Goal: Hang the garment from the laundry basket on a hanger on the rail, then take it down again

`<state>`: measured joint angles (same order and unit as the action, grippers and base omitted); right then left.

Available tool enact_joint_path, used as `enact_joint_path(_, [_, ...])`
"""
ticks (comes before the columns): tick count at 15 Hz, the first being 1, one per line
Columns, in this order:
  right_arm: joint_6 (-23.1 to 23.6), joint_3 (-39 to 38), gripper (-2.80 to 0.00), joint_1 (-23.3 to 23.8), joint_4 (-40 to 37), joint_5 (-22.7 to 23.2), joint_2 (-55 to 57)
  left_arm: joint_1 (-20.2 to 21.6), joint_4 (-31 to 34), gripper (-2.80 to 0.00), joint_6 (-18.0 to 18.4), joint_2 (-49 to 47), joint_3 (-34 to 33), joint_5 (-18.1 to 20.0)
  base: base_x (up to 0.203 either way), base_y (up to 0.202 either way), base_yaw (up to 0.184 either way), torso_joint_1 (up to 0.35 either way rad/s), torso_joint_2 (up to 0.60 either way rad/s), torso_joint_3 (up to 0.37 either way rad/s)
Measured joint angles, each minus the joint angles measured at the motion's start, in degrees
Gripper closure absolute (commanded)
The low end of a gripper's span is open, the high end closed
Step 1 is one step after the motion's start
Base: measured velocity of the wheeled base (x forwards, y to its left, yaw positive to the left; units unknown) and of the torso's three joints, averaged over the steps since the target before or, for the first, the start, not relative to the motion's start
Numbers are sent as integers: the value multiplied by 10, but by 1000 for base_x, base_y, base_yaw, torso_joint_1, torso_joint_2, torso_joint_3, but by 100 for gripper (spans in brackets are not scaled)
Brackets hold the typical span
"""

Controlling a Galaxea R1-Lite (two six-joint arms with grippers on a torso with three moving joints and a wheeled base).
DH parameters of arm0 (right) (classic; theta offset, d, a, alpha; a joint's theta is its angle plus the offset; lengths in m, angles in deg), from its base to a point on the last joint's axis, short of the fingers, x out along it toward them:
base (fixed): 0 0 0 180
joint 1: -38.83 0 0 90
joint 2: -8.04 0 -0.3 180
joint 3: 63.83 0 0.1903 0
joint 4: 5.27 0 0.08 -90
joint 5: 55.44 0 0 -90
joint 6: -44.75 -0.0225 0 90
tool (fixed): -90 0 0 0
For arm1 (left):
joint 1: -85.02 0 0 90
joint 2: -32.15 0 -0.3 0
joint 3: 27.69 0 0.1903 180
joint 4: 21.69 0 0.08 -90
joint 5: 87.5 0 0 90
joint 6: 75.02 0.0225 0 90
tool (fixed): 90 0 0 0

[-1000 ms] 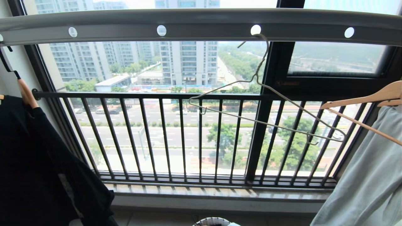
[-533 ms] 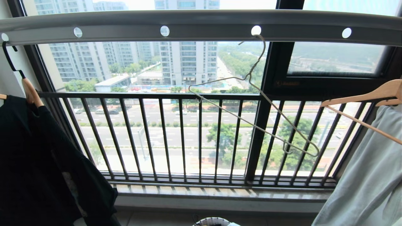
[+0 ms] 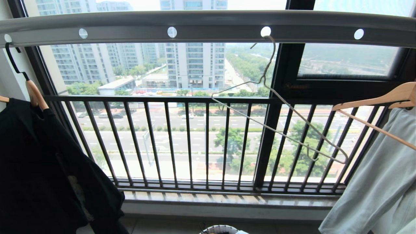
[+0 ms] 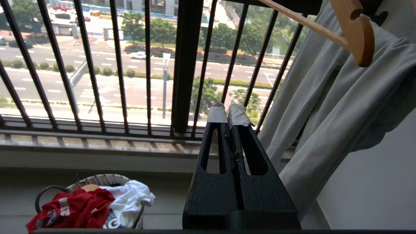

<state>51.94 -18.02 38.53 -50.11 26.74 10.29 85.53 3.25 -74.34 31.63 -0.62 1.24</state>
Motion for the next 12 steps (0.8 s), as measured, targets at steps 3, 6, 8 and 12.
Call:
enact_joint_path(3, [-20, -134, 0, 0, 145, 36, -17, 0, -17, 0, 11, 4, -31, -9, 0, 0, 0, 0, 0, 0])
enact_joint_path(6, [-9, -212, 0, 1, 278, 71, -22, 0, -14, 0, -8, 5, -36, -9, 0, 0, 0, 0, 0, 0])
enact_joint_path(8, [-13, -221, 0, 1, 236, 88, -23, 0, -14, 0, -22, 6, -37, -10, 0, 0, 0, 0, 0, 0])
enact_joint_path(12, [-44, -224, 0, 1, 211, 90, -23, 0, -15, 0, -56, 6, -37, -17, 0, 0, 0, 0, 0, 0])
